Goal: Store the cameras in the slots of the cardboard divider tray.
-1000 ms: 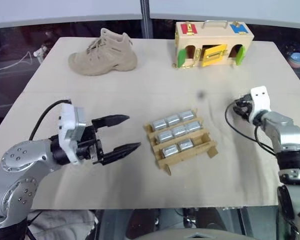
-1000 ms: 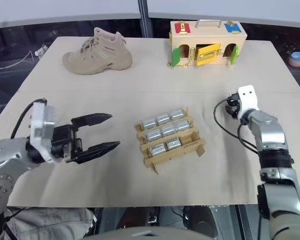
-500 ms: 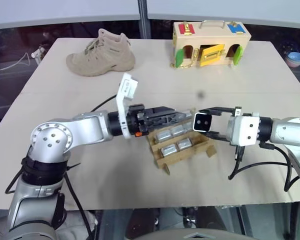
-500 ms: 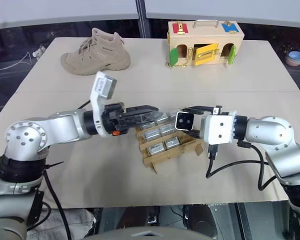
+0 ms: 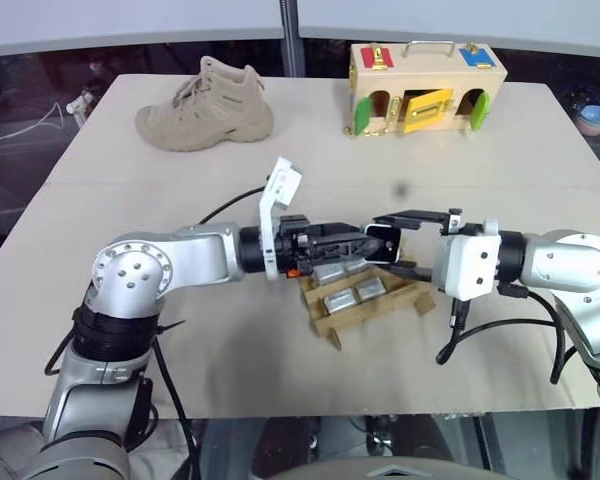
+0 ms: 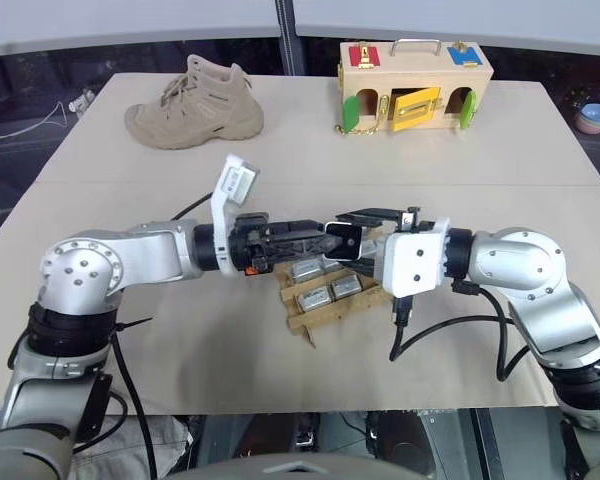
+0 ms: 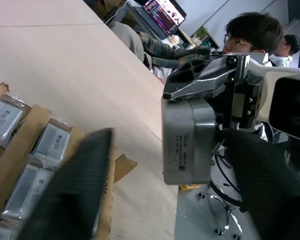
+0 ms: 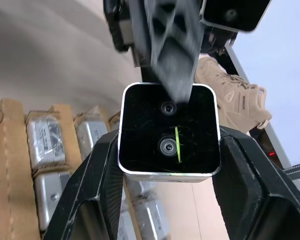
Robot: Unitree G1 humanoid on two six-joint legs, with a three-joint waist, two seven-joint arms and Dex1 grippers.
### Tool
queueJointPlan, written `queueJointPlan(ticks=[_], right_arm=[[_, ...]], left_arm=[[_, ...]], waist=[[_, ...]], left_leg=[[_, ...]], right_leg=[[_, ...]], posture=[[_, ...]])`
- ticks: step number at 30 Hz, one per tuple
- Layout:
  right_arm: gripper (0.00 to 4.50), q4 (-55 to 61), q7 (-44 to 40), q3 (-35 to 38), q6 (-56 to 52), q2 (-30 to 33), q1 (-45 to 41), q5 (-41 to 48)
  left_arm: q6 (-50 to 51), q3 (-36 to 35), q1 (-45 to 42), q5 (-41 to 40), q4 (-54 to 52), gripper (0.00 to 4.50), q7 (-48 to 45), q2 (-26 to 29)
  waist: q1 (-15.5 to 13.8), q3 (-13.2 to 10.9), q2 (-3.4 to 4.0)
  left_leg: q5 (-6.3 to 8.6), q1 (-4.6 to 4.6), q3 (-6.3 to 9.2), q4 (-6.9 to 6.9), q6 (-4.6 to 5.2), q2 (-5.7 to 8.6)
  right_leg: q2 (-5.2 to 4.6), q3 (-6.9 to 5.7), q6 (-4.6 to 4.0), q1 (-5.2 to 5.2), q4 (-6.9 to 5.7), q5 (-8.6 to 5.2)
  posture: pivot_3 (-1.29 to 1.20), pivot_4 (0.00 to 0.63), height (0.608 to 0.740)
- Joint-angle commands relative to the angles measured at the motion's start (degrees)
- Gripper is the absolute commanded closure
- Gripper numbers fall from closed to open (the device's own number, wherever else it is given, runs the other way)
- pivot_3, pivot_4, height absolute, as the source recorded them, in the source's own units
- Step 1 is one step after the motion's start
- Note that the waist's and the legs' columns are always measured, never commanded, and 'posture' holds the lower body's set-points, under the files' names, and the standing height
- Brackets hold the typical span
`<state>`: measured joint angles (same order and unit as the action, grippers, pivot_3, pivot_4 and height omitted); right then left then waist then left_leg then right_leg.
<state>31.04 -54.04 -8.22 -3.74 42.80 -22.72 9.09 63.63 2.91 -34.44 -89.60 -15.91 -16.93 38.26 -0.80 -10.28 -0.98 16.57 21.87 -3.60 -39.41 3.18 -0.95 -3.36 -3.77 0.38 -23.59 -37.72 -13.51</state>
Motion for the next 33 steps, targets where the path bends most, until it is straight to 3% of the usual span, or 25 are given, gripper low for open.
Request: queueJointPlan(ticks=[1, 3, 5, 7, 10, 13, 15, 18, 26, 33], right_arm=[[2.57, 2.74, 0.55, 0.68, -0.6, -0.27, -1.23, 0.41], [2.57, 3.32, 0.47, 0.66, -1.68, -0.48, -1.33, 1.03], [2.57, 4.18, -0.11, 1.01, -4.96, -0.44, -1.25, 3.59], [1.5, 4.71, -0.14, 2.19, -6.66, -0.12, -0.72, 4.84], [0.33, 5.97, 4.18, 9.6, -14.59, 0.27, 4.19, 8.67], [0.33, 5.3, 3.69, 20.63, -21.79, 0.62, 10.89, 19.66], [0.33, 2.36, -4.26, 28.54, -20.96, 3.07, 16.8, 25.6], [0.33, -0.95, -10.6, 33.97, -18.95, 5.66, 20.65, 29.45], [0.33, -4.93, -20.6, 34.55, -13.51, 10.54, 21.94, 29.74], [0.33, -4.24, -18.31, 33.13, -12.25, 10.04, 21.71, 28.75]], left_arm=[[0.26, -1.03, -1.14, 0.65, 0.21, 2.93, -1.6, -1.52], [0.64, -0.97, -1.42, 0.99, 0.48, 3.85, -1.81, -2.24], [0.9, -0.95, -1.86, 1.35, 0.66, 3.82, -1.96, -2.87], [0.26, -1.3, -2.83, 2.61, 0.5, 3.82, -2.22, -3.63], [-2.63, -0.43, -4.98, 10.63, -2.36, 3.82, -3.43, -4.03], [-1.1, 1.84, -8.08, 15.6, -3.35, 3.82, -3.18, -4.0], [0.81, 4.91, -11.62, 18.62, -2.77, 3.82, -6.43, -3.92], [-0.14, 8.74, -14.4, 24.48, -1.51, 3.82, -11.43, -4.72], [0.29, 20.14, -18.24, 40.71, -0.65, 3.82, -17.58, -6.41], [1.43, 25.61, -20.61, 49.52, 3.12, 3.82, -19.77, -9.24]], waist=[[-0.01, 0.0, 0.0], [-0.01, 0.0, 0.0], [0.0, 0.0, 0.0], [0.0, 0.0, 0.0], [-0.26, 0.0, -0.02], [-0.55, 0.0, -0.04], [-1.18, -0.01, -0.05], [-1.17, 0.0, -0.03], [-0.03, -0.01, -0.01], [-0.15, -0.02, -0.02]], left_leg=[[0.0, 0.0, 0.0, 0.0, 0.0, 0.0], [0.0, -0.01, 0.0, 0.0, 0.0, 0.0], [0.0, 0.0, 0.0, 0.0, 0.0, 0.0], [0.0, 0.0, 0.01, 0.0, 0.0, 0.0], [0.0, 0.03, 0.03, -0.01, 0.0, 0.01], [0.0, 0.09, 0.07, -0.01, 0.0, 0.08], [0.0, 0.13, 0.1, -0.01, 0.01, 0.11], [0.01, 0.1, 0.09, 0.02, 0.04, 0.17], [0.01, -0.01, -0.01, 0.07, 0.03, -0.01], [0.02, 0.03, 0.01, 0.04, 0.04, 0.04]], right_leg=[[-0.01, 0.0, 0.0, 0.0, 0.0, 0.0], [-0.02, 0.0, 0.0, 0.0, -0.01, 0.0], [-0.01, -0.01, 0.0, 0.0, -0.01, 0.0], [-0.01, -0.01, 0.0, 0.0, -0.01, 0.0], [-0.02, -0.04, 0.0, 0.0, 0.0, 0.0], [-0.1, -0.1, 0.0, 0.01, 0.04, 0.0], [-0.13, -0.14, 0.0, 0.02, 0.06, 0.01], [-0.09, -0.12, 0.01, 0.03, 0.07, 0.0], [0.19, 0.1, 0.01, 0.01, 0.02, -0.01], [0.12, 0.09, 0.03, 0.0, 0.05, -0.01]], posture=[[0.0, 0.15, 0.74], [0.0, 0.15, 0.74], [0.0, 0.15, 0.74], [0.0, 0.15, 0.74], [0.0, 0.15, 0.74], [0.0, 0.15, 0.74], [0.0, 0.15, 0.74], [0.0, 0.15, 0.74], [0.0, 0.15, 0.74], [0.0, 0.15, 0.74]])
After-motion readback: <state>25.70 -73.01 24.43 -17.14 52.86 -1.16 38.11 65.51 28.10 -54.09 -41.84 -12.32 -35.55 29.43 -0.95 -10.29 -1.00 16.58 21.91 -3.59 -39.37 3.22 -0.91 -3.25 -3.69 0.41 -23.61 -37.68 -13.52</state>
